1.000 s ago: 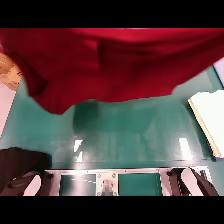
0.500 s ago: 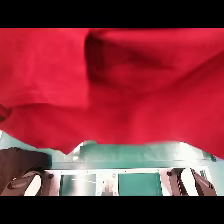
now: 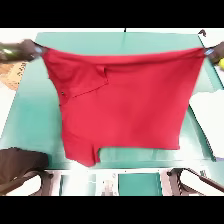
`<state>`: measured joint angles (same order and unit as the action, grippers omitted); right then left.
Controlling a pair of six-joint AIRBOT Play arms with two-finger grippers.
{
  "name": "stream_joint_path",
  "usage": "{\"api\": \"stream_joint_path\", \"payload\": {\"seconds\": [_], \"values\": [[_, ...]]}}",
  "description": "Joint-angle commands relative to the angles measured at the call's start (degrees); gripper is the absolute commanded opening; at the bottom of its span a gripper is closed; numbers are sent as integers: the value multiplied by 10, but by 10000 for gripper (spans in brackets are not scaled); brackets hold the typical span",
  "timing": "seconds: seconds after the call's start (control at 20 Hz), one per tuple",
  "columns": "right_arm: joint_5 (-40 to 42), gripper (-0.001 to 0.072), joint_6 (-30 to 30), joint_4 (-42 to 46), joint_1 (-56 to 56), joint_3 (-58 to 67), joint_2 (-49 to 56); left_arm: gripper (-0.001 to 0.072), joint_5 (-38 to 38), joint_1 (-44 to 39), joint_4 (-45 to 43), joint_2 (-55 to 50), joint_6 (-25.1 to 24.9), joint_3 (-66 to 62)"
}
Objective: Fold the shirts.
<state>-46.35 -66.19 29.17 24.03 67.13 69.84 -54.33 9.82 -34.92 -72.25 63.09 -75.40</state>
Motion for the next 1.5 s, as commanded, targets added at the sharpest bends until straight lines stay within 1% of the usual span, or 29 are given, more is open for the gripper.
{"api": "stream_joint_path", "payload": {"seconds": [0.0,0.05,0.1,0.25,0.35,0.5,0.6,0.75,0.85,0.9,1.05,1.15,1.35,1.45], "values": [[41,13,16,-2,-30,19,159,23,132,-32,36,-122,-21,24],[41,14,16,-2,-32,44,201,23,163,-37,48,-145,-21,20],[41,14,16,-2,-33,67,233,23,179,-37,51,-165,-21,13],[40,15,15,-2,-38,137,305,23,190,-37,53,-207,-36,-10],[39,15,15,-2,-41,180,334,23,213,-37,52,-221,-37,-21],[43,15,15,-2,-44,226,354,23,240,-37,52,-223,-38,-26],[64,15,16,-2,-44,243,354,23,240,-37,52,-223,-58,-27],[69,15,15,-2,-47,257,354,23,238,-37,54,-223,-62,-32],[50,15,22,1,-50,257,356,23,222,-36,49,-223,-62,-32],[32,14,22,14,-50,257,357,23,200,-35,41,-223,-62,-32],[-49,13,21,120,-48,257,358,23,117,-35,-27,-223,-61,-32],[-101,13,7,185,-44,257,358,23,66,-35,-79,-223,-53,-32],[-168,13,2,258,-42,253,358,23,24,-35,-164,-223,0,-32],[-172,14,2,262,-42,242,358,23,18,-35,-170,-223,0,-32]]}}
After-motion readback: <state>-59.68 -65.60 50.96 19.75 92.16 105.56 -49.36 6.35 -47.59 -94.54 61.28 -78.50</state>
